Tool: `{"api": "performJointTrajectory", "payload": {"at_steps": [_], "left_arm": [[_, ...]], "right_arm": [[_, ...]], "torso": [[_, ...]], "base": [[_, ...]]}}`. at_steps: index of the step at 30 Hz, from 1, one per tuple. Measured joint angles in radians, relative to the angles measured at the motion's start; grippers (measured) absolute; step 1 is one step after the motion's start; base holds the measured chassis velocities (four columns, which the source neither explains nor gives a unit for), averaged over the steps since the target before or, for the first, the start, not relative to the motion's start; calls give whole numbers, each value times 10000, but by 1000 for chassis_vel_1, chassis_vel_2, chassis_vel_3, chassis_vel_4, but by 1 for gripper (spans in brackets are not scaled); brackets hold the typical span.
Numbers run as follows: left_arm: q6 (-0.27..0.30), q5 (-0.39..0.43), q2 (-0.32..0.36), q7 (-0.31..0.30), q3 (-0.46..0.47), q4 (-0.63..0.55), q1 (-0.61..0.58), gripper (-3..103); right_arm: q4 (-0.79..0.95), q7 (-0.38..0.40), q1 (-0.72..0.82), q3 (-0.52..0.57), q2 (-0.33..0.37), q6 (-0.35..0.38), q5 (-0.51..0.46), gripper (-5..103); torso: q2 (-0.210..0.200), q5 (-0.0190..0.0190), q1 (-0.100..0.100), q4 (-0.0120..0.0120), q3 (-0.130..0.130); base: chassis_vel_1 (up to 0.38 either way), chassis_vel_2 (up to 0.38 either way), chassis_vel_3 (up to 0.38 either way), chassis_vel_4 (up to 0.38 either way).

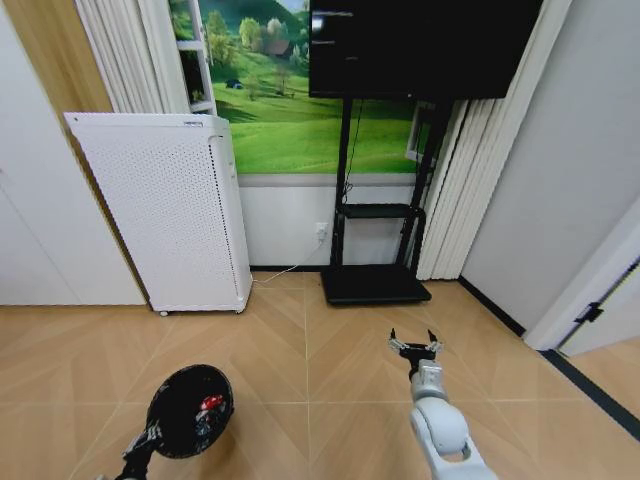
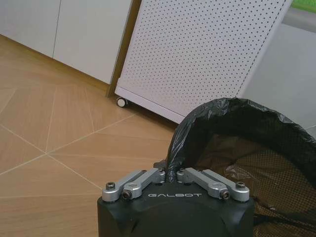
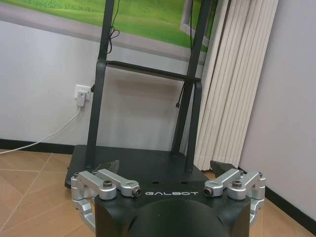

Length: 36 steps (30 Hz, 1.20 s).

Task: Pick up the trash bin and place the garbage on the floor into it.

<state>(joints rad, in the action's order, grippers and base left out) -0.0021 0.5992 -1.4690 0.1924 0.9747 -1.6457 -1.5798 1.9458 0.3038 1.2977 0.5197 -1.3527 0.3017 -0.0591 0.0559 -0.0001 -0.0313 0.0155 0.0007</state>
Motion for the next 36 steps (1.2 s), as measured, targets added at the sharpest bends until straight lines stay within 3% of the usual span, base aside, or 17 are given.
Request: {"api": "performJointTrajectory", "payload": {"at_steps": [15, 16, 18, 19, 25, 31, 32, 35, 36], "left_arm": [[-147, 25, 210, 174, 69, 489, 227, 1], [-151, 79, 238, 173, 68, 566, 294, 11], [-150, 119, 258, 168, 68, 605, 326, 11], [-140, 253, 296, 158, 68, 680, 394, 22], [-84, 476, 343, 141, 55, 749, 446, 38], [-103, 425, 391, 149, 11, 753, 415, 65], [-103, 425, 391, 149, 11, 753, 415, 65], [-60, 446, 467, 143, 42, 694, 481, 81], [-60, 446, 467, 143, 42, 694, 481, 81]], "right_arm": [[147, -158, 275, 92, -12, -128, 5, 100], [183, -199, 336, 91, -18, -136, 18, 100], [194, -210, 360, 92, -17, -139, 25, 100], [219, -227, 401, 98, -3, -142, 31, 100], [265, -260, 465, 147, 34, -143, 34, 100], [351, -300, 600, 149, -18, -163, 70, 100], [351, -300, 600, 149, -18, -163, 70, 100], [449, -348, 755, 154, -39, -171, 70, 100], [449, -348, 755, 154, -39, -171, 70, 100]], "torso": [[0, 2, 0, 0, 0], [0, 2, 0, 1, 0], [0, 1, 0, 1, -1], [0, 2, 0, 2, -1], [1, 2, 1, 1, -1], [1, 0, 0, 1, 0], [1, 0, 0, 1, 0], [0, 1, 0, 2, -1], [0, 1, 0, 2, -1]], "base": [[0, 0, 0, 0], [0, 0, 0, 0], [0, 0, 0, 0], [0, 0, 0, 0], [0, 0, 0, 0], [0, 0, 0, 0], [0, 0, 0, 0], [0, 0, 0, 0], [0, 0, 0, 0]]}}
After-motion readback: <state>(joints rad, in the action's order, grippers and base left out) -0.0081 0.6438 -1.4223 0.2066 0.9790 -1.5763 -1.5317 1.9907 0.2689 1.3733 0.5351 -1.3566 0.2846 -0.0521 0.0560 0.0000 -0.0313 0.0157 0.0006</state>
